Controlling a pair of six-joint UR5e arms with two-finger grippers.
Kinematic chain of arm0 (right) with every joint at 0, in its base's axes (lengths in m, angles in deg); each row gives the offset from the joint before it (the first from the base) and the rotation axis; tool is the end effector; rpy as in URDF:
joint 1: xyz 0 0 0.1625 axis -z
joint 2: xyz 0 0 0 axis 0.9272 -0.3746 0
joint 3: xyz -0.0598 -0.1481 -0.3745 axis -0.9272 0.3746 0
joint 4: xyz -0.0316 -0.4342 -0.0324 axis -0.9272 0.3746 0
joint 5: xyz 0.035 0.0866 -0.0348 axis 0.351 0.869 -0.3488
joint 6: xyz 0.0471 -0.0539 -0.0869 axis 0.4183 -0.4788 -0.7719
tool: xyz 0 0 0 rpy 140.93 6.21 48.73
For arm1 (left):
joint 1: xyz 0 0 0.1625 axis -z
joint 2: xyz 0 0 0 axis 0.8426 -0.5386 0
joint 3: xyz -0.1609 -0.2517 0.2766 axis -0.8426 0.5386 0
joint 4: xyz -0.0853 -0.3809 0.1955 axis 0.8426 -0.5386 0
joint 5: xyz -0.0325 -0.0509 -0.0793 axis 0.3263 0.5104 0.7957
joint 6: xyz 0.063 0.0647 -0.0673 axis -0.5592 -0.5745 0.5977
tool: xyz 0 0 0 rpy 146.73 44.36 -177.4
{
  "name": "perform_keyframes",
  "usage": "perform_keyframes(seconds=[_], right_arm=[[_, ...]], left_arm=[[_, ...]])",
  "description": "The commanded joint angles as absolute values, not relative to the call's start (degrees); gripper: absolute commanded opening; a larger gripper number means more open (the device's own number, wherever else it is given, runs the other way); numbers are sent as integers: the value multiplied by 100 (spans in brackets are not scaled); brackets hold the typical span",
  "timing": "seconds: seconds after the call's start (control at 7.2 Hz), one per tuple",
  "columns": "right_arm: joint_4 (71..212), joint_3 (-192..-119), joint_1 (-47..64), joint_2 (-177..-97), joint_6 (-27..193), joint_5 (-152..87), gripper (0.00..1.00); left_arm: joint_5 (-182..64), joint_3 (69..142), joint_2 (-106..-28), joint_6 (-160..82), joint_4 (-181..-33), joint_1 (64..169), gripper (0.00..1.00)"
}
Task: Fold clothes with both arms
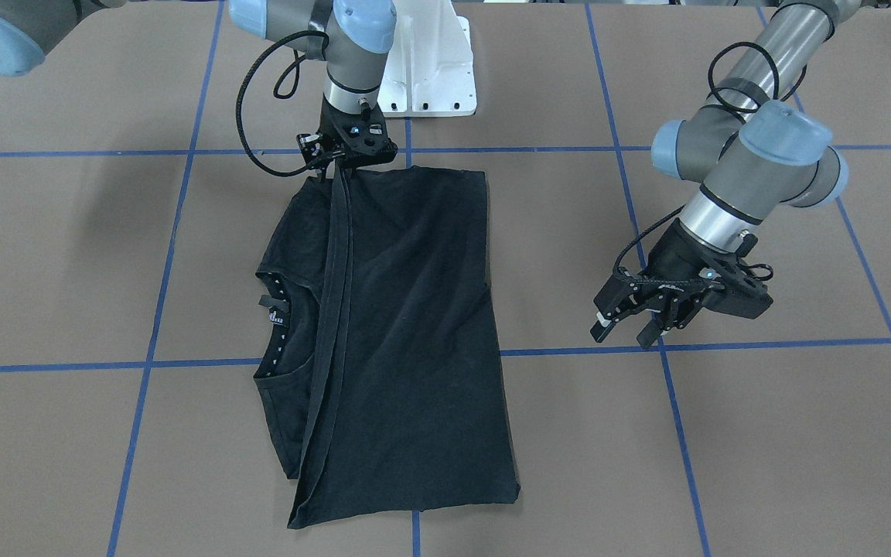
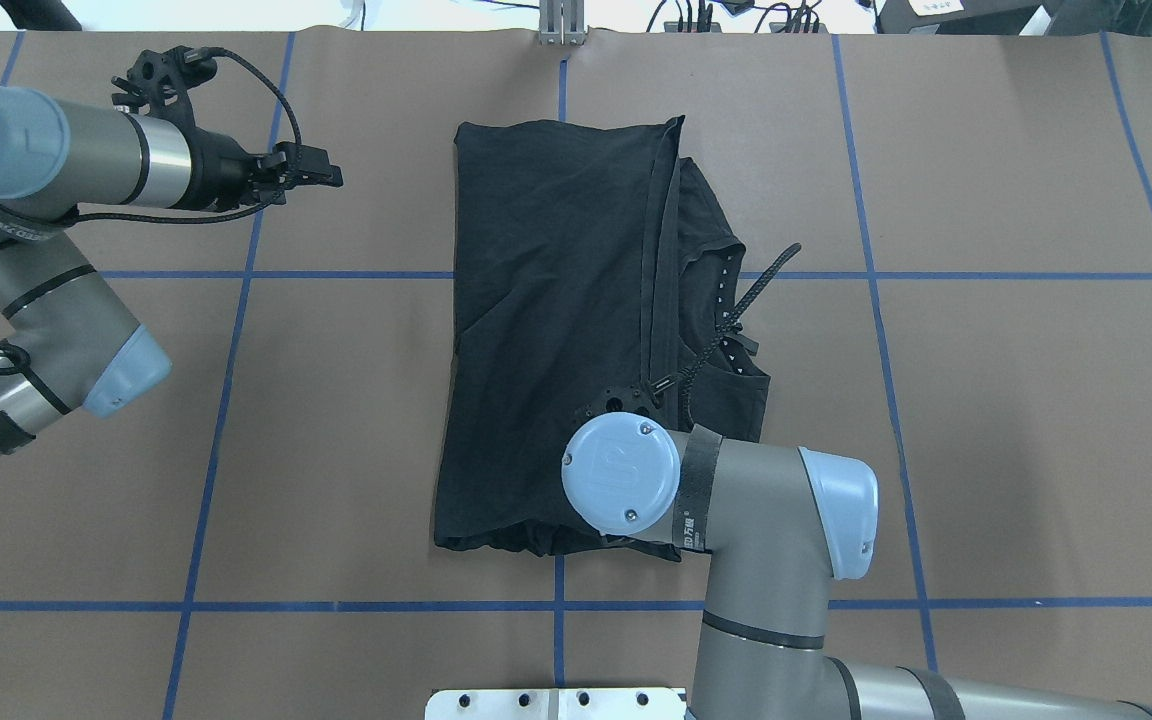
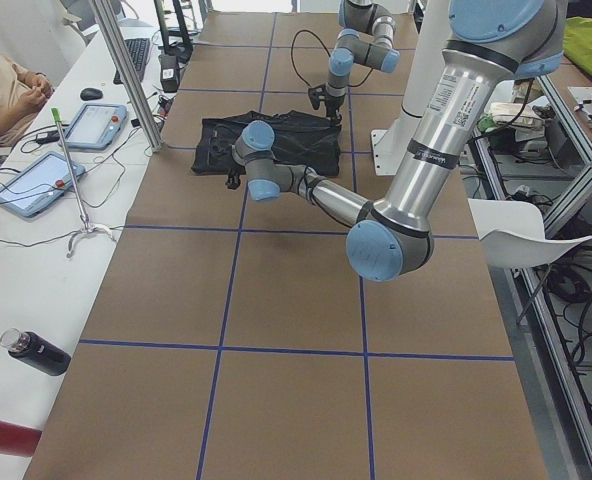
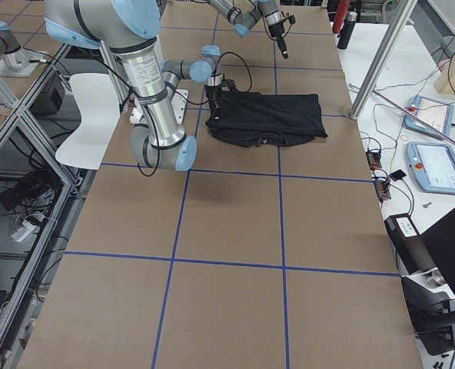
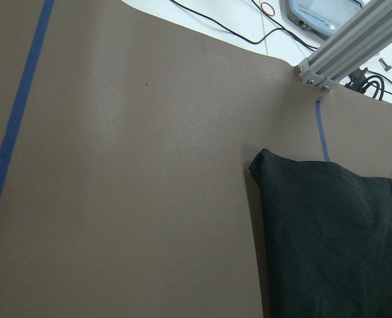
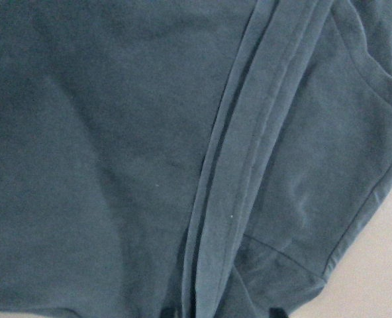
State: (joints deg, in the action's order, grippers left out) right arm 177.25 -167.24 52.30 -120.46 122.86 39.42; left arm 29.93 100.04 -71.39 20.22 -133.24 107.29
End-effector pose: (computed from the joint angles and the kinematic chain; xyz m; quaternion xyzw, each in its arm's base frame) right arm -0.5862 -0.2934 0.2154 0.0675 -0.2453 -0.1615 0.9535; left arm 0.3729 -0.5878 0.3331 0.1931 0.5637 -0.1308 0.7924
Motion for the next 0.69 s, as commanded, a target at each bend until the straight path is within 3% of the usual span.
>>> perform_keyframes(seconds=[0.0,0.14,0.28,0.56], right_arm=[[17717,-16633,5262,-12026,12268,3939,53],[17717,-16641,5271,-12000,12268,3939,48],[17717,-16633,5271,-12008,12268,3939,4],[17717,-16641,5271,-12017,12198,3947,0]], left_arm=[[2996,9999,-7138,2022,-13324,10724,87],[2996,10008,-7138,2022,-13324,10724,87],[2996,10008,-7138,2022,-13324,10724,87],[2996,10017,-7147,2022,-13324,10724,87]])
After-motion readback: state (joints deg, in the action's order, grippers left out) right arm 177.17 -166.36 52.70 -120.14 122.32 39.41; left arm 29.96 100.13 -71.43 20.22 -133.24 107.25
